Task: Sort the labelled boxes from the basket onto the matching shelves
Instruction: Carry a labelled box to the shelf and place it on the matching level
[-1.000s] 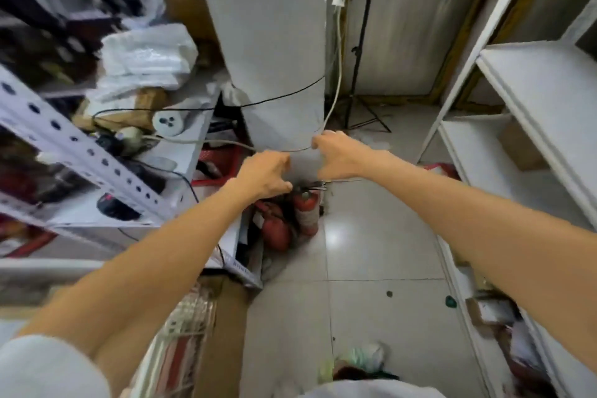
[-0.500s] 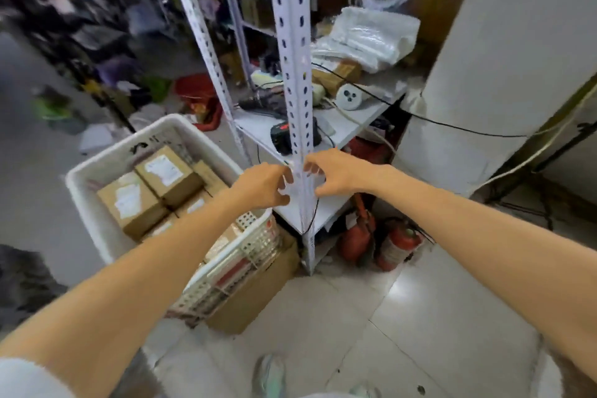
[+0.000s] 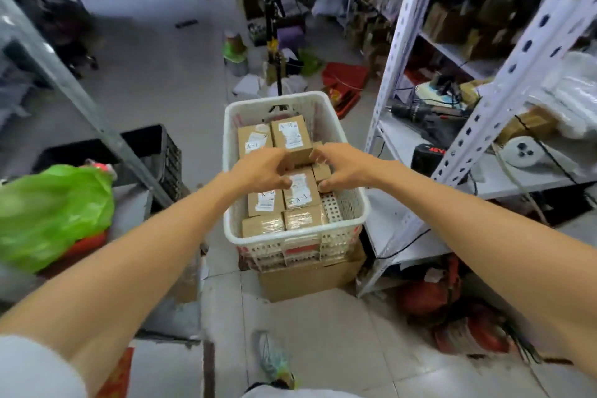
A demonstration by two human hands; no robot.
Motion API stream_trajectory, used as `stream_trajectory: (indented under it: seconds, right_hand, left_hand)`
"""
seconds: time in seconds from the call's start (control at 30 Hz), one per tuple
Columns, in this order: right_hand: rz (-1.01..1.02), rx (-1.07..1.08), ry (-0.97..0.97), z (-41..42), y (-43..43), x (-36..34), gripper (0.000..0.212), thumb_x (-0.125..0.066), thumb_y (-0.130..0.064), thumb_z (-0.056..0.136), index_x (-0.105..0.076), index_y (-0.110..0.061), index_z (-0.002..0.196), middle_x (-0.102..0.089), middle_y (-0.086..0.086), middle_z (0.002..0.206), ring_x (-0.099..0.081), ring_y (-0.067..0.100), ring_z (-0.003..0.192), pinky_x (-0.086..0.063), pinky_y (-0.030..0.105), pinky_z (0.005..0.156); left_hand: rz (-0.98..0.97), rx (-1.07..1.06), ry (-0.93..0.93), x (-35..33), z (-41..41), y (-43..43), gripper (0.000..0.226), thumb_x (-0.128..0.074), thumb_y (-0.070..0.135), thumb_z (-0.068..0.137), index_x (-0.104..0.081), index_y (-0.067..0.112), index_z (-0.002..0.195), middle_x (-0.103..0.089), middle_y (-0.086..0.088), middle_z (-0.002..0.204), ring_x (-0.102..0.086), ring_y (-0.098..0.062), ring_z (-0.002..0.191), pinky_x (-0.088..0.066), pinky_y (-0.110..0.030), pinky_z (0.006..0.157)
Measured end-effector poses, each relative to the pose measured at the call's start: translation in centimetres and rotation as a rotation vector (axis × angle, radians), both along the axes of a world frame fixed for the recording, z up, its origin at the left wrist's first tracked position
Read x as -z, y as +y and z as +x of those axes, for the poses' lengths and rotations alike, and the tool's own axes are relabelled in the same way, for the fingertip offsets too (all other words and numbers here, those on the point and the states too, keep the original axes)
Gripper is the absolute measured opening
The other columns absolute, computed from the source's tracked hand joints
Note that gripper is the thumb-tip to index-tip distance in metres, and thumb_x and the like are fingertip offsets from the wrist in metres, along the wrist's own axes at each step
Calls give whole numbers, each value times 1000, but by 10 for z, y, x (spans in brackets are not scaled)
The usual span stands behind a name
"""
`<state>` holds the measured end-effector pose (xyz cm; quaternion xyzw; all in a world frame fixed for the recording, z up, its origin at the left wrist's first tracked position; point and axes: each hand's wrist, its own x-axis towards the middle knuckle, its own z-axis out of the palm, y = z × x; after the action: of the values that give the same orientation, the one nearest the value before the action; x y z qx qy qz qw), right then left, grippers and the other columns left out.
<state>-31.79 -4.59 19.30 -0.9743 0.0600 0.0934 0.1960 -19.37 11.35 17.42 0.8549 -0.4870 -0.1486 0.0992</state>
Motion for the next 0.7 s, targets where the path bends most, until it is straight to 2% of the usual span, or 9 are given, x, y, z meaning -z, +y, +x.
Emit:
stream_trajectory:
  seconds: [0.17, 0.37, 0.53, 0.6, 0.7]
  right_hand:
    - [-21, 11, -11, 50, -10, -4, 63, -78, -32, 75, -50, -10, 126, -55, 8, 125, -52, 23, 112, -47, 39, 94]
    - [-3, 68, 31, 100, -32, 14, 70, -78, -35, 77, -46, -9, 133, -54, 8, 130, -52, 21, 116, -46, 36, 97]
    - [44, 91, 129, 123, -45, 48, 71, -77, -35, 76, -45, -11, 135, -52, 8, 133, -51, 23, 119, -45, 34, 97]
    - [53, 71, 173, 135, -53, 61, 77, -77, -35, 75, -40, -12, 139, -49, 8, 138, -50, 24, 122, -44, 38, 101]
    - [46, 65, 199, 159, -70, 74, 70, -76, -37, 77, -44, -12, 134, -53, 8, 132, -52, 24, 116, -47, 42, 98]
  left_hand:
    - [22, -28, 10, -5, 50, 2, 35, -71, 36, 81, -60, 18, 109, -67, 2, 103, -60, -18, 93, -52, -41, 82]
    - [13, -42, 72, 10, 105, -2, 37, -71, 32, 83, -60, 17, 114, -66, 3, 105, -58, -12, 89, -50, -30, 76]
    - [50, -93, 190, 48, 132, -9, 43, -72, 35, 81, -59, 16, 118, -67, -1, 110, -63, -18, 98, -53, -38, 87]
    - [78, -105, 204, 62, 139, -14, 44, -71, 35, 80, -58, 17, 118, -67, 0, 108, -62, -19, 97, -54, -41, 87]
    - [70, -178, 217, 76, 153, -25, 44, -72, 37, 79, -59, 17, 115, -66, 0, 108, -61, -19, 97, -54, -41, 86]
